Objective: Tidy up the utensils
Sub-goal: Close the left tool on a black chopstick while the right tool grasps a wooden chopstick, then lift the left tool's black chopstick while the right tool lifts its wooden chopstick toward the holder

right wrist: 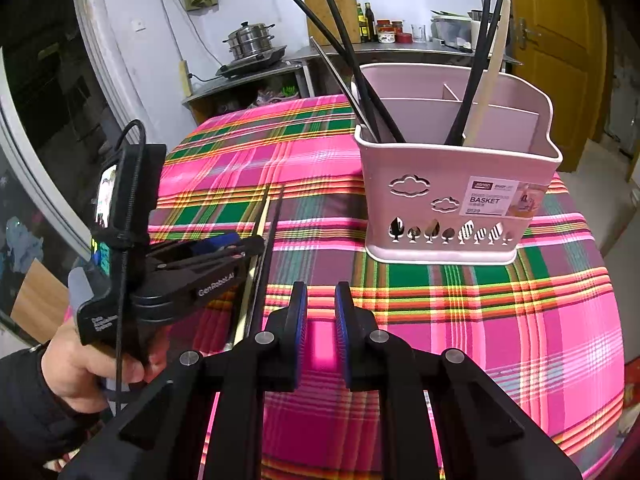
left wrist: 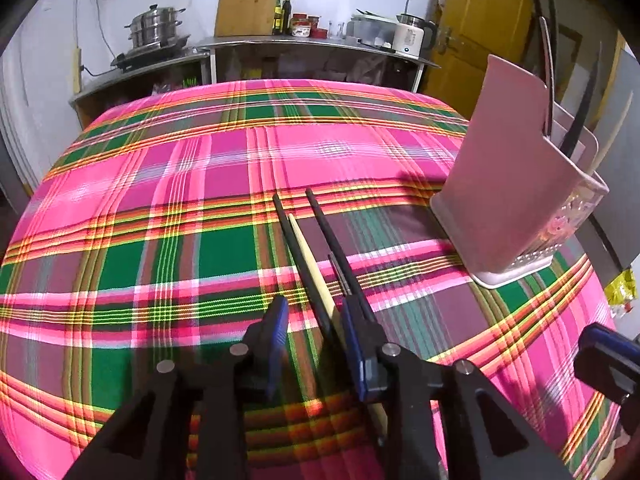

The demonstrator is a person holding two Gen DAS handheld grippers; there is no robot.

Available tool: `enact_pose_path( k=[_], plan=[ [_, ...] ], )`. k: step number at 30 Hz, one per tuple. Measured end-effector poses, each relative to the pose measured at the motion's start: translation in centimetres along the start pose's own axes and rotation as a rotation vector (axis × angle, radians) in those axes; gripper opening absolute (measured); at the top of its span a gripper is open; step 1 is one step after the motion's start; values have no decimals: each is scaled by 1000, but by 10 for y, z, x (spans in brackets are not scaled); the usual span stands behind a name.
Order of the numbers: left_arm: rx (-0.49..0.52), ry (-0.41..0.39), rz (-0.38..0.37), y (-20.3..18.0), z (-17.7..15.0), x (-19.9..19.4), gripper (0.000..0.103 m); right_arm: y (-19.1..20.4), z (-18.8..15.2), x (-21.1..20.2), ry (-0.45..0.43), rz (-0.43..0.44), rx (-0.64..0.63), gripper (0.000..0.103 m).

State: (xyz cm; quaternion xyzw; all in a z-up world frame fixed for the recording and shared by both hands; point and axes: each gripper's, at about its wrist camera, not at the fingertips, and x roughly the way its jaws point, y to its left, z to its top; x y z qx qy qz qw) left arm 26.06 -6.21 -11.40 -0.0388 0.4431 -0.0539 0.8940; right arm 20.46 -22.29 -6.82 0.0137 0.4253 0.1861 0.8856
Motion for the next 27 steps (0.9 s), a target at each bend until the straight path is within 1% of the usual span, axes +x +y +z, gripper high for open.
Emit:
enact_pose_path(
  k=[3, 5, 9, 10, 17, 19, 21, 27],
  plan=[
    [-3, -3, -18, 6, -3, -2, 27, -1, 0, 0, 1, -4, 1, 15],
    [-28, 4, -43, 15, -5, -6, 18, -1, 0, -1, 0, -4, 1, 15],
    [-71, 10, -96, 34, -11, -13, 14, 1, -1, 3, 5, 5, -1, 15],
    [-71, 9, -101, 37, -12, -14, 9, 2, -1, 4, 9, 7, -3, 15],
    [-3, 29, -84, 66, -21, -27, 9, 17, -2, 19, 34, 29, -30, 15],
    [2, 36, -66, 73, -22, -30, 9, 23, -1, 26, 42, 36, -40, 15],
    [-4, 37, -40, 81, -22, -32, 9, 28, 1, 33, 47, 46, -47, 15],
    [-55, 39, -28, 95, -24, -38, 10, 45, 15, 68, 71, 61, -85, 15]
  ],
)
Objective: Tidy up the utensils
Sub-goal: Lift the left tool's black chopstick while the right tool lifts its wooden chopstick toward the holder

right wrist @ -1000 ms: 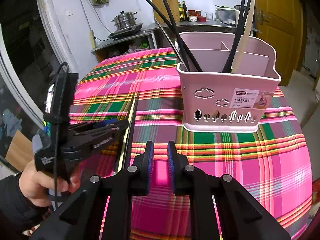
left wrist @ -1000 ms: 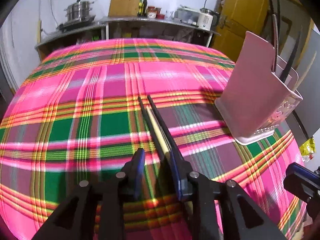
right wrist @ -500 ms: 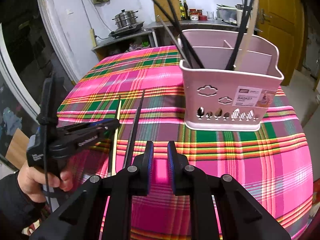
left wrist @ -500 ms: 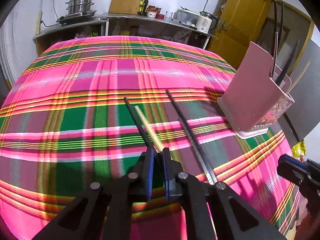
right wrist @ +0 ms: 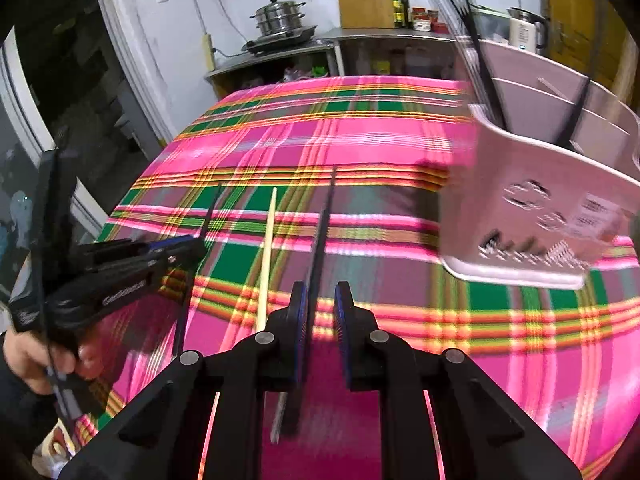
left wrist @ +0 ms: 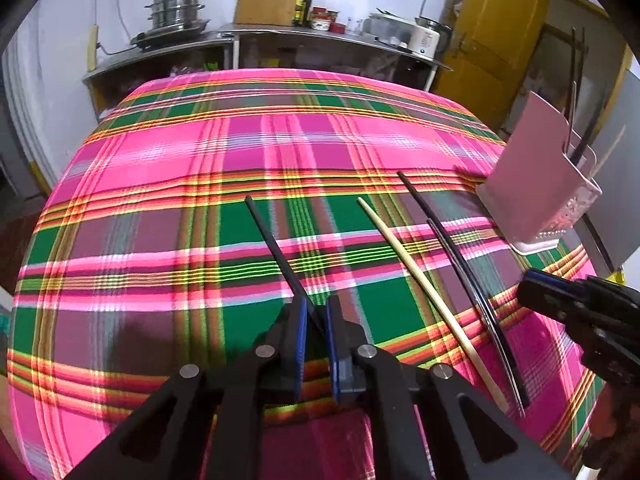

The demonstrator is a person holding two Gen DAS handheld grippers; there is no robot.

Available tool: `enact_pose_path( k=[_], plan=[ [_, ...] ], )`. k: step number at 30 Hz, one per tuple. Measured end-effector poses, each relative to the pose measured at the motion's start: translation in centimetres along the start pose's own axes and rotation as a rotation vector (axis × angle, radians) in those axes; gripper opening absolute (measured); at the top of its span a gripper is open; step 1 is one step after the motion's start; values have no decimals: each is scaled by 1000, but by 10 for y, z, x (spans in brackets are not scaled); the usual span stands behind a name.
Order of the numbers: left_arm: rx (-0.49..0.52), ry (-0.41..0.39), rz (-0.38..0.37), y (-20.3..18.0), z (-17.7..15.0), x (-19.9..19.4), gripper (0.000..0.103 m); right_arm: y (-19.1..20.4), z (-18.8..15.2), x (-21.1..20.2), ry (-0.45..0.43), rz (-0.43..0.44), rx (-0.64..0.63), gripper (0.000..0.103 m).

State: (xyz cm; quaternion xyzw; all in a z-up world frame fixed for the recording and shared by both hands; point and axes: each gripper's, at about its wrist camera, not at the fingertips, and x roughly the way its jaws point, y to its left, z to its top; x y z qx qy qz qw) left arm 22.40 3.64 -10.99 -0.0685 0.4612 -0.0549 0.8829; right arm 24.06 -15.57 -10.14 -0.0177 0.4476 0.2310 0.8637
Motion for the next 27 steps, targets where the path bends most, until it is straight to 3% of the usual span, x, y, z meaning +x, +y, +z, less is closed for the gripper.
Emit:
enact_pose_path(
  k=[8, 27],
  plan=[
    [-44, -11, -7, 5, 1, 5, 12, -2, 13, 45, 58, -4, 6, 15],
    [-83, -29, -38, 13, 1, 4, 12, -12, 21, 43, 32, -52, 53, 15]
  ],
)
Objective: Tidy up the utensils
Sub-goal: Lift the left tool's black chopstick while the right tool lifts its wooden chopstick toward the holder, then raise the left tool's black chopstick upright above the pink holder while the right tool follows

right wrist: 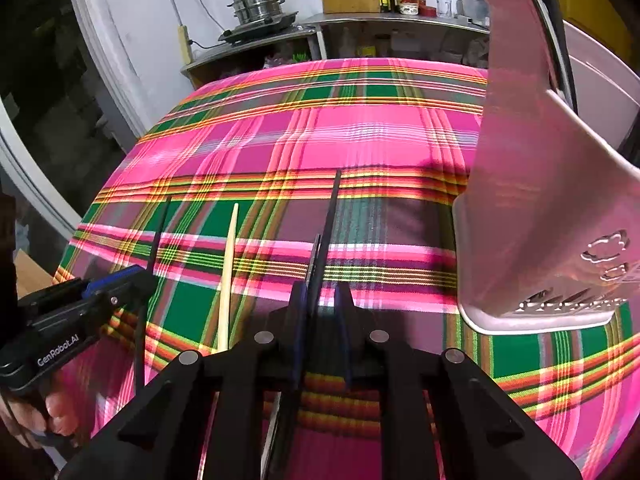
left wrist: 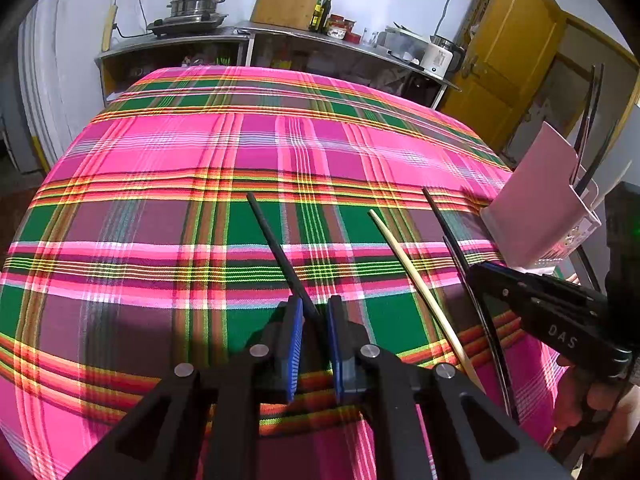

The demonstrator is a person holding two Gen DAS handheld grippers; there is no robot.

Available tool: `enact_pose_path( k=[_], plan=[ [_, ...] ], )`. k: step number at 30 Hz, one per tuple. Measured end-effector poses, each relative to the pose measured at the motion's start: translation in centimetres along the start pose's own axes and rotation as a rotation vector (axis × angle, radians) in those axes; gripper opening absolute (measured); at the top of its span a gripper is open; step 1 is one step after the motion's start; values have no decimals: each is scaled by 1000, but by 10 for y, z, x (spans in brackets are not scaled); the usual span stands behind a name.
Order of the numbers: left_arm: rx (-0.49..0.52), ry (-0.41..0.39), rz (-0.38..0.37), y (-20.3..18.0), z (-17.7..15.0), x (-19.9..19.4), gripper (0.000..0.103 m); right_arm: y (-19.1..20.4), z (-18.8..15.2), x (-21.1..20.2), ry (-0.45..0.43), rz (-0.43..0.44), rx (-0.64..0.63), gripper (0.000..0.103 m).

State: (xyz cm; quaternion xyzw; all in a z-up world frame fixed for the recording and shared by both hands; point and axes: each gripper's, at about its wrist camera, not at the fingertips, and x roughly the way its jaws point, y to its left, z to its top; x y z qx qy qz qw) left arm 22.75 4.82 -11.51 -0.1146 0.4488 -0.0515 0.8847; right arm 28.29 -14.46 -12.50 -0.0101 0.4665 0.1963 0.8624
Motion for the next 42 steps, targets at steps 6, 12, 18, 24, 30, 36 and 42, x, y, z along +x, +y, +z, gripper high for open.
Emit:
enact_pose_path(
  k=[6, 12, 18, 24, 30, 36, 42],
  plan=[
    [-6, -6, 8, -1, 2, 2, 12, 3, 5, 5, -4, -12, -1, 15],
    [-56, 6, -22, 6, 6, 4, 12, -2, 14, 10, 11, -9, 35, 15],
    [-100, 0, -27, 10, 11, 8, 12, -1, 23, 16, 21, -38, 23, 15],
    [-90, -5, 11, 4, 18, 15, 12, 5, 29, 22, 29, -60, 4, 14],
    [-31, -1, 66, -6, 23, 20, 9, 4, 33, 23, 46, -46, 12, 7],
    [-32, -2, 26, -6, 25, 10, 6, 9, 26, 8, 34, 8, -1, 6],
    [6, -47, -16, -18, 29, -22, 5, 13, 26, -27, -29, 45, -13, 5]
  ],
)
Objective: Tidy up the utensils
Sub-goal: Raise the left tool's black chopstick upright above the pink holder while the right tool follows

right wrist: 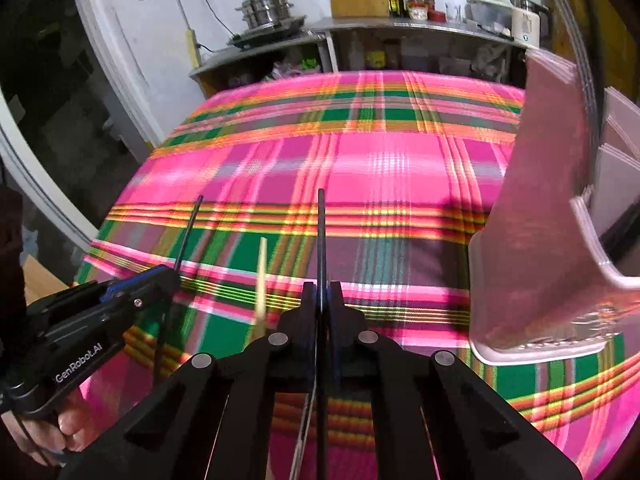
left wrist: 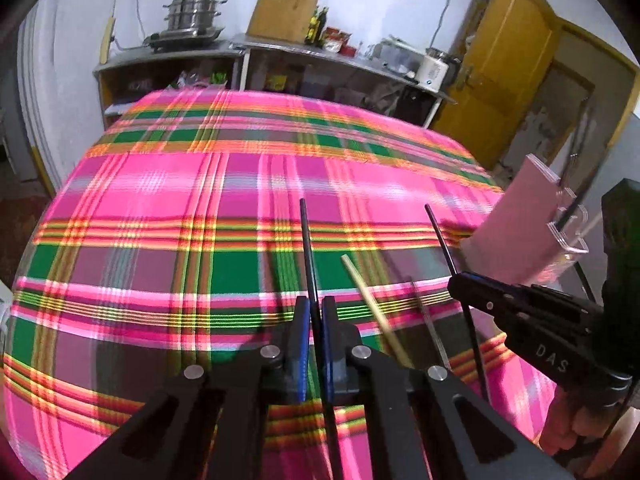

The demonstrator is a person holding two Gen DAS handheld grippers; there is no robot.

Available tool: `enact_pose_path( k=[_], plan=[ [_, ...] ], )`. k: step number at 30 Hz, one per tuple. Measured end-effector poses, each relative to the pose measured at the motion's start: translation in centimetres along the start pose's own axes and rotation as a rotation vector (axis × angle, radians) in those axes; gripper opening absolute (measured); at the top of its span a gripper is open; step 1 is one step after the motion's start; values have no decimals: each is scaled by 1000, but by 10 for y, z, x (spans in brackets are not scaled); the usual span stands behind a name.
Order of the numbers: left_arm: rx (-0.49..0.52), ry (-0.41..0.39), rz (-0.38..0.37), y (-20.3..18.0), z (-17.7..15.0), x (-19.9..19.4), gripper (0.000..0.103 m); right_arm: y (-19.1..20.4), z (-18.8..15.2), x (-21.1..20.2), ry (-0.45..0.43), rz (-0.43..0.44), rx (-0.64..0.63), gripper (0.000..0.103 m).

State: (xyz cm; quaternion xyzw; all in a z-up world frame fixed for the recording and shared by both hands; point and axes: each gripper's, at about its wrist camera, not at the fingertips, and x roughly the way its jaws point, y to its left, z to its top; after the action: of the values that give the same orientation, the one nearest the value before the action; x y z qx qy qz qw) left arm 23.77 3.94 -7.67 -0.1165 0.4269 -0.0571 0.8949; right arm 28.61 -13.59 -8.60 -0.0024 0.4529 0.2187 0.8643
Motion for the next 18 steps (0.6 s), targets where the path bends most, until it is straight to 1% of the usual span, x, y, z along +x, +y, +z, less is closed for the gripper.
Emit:
enact_pose_path(
  k=[9, 18],
  plan=[
    [68, -85, -67, -28, 11, -62, 5, 10, 5, -68, -121, 36, -5, 5],
    [116, -142, -125, -51, 18, -104, 5, 12, 1, -118, -206, 54, 3, 5]
  ],
)
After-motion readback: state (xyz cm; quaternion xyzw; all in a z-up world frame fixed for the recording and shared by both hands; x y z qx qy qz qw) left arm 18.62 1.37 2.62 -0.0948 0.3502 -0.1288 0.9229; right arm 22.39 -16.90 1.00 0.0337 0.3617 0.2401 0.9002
